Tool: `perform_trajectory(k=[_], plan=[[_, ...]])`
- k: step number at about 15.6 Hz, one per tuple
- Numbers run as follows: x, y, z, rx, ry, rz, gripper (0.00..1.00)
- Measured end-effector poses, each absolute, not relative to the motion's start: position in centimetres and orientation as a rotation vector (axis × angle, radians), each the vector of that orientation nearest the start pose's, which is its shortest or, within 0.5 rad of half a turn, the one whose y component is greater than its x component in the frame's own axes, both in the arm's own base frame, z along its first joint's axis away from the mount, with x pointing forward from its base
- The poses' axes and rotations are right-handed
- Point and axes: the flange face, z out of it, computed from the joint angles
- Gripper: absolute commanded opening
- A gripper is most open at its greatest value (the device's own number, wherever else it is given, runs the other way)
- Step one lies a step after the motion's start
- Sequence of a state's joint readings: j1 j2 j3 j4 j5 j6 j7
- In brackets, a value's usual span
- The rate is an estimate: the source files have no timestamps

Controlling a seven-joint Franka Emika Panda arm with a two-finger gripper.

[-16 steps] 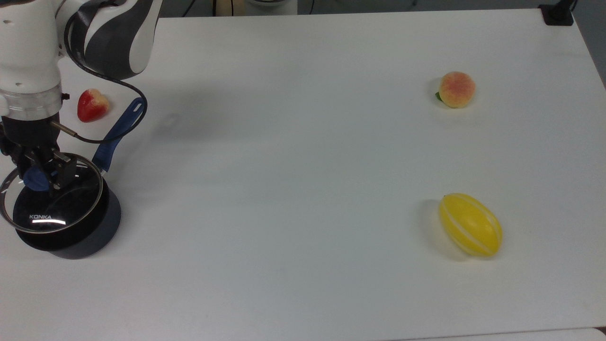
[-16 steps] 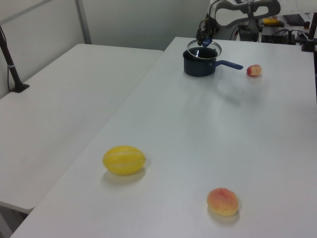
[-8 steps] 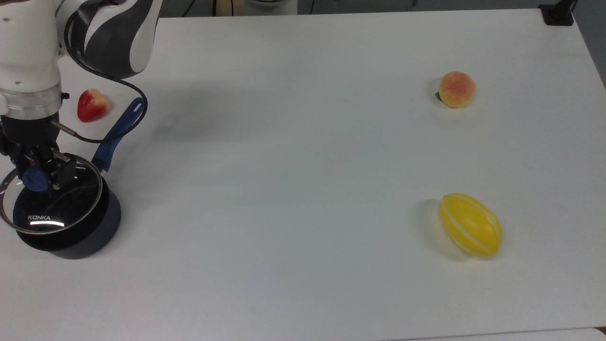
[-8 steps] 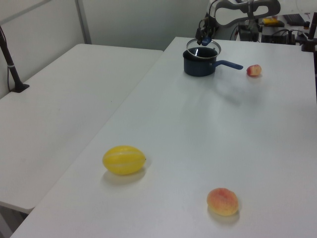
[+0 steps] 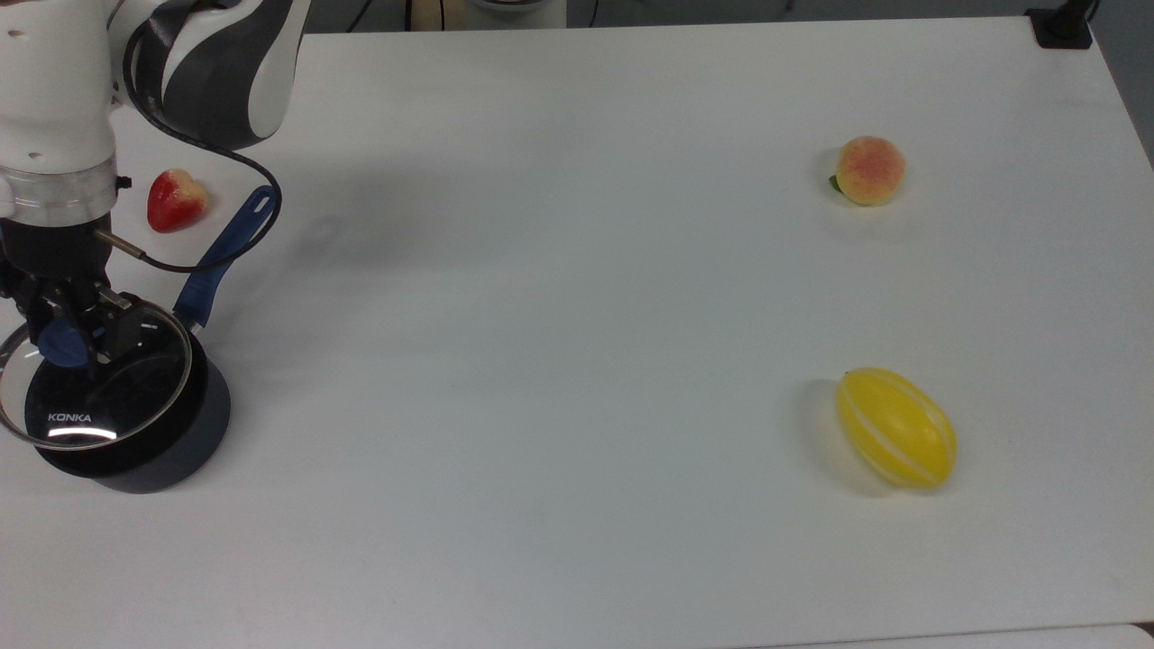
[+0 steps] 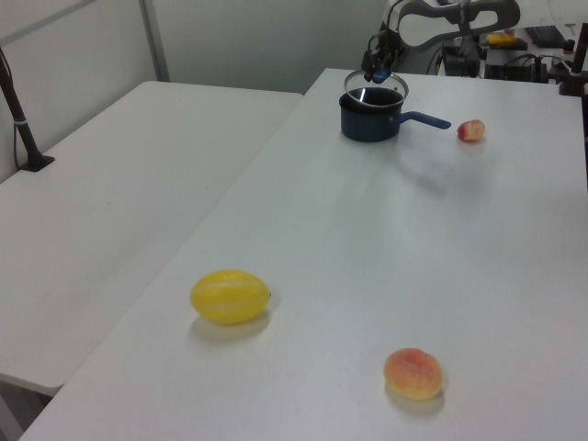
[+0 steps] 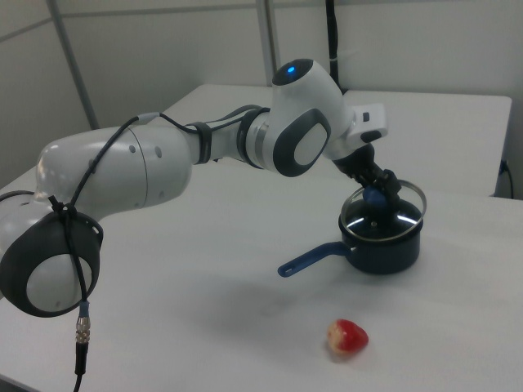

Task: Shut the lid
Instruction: 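Lower the lid onto the saucepan rim and settle it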

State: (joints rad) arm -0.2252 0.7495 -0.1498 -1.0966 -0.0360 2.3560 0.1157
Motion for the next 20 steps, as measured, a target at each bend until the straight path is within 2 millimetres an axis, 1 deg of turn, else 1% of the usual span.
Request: perform_trajectory(k=[2,8,13,14,15,16,19,20], plan=[[75.6,-25.2,43.8,-3.153,0.645,-0.846,0.0],[75.7,-25.1,43.2,-3.156,0.642,-0.837,0.0],[76.0,-24.7,42.1,-3.171,0.624,-0.815,0.01],[76.0,-24.6,42.0,-3.174,0.621,-0.812,0.05],[76.1,-24.6,41.9,-3.176,0.62,-0.809,0.12],[76.1,-24.6,41.7,-3.177,0.62,-0.807,0.27],[76.1,-24.6,41.5,-3.178,0.619,-0.803,0.39],[76.1,-24.6,41.5,-3.178,0.619,-0.802,0.4]])
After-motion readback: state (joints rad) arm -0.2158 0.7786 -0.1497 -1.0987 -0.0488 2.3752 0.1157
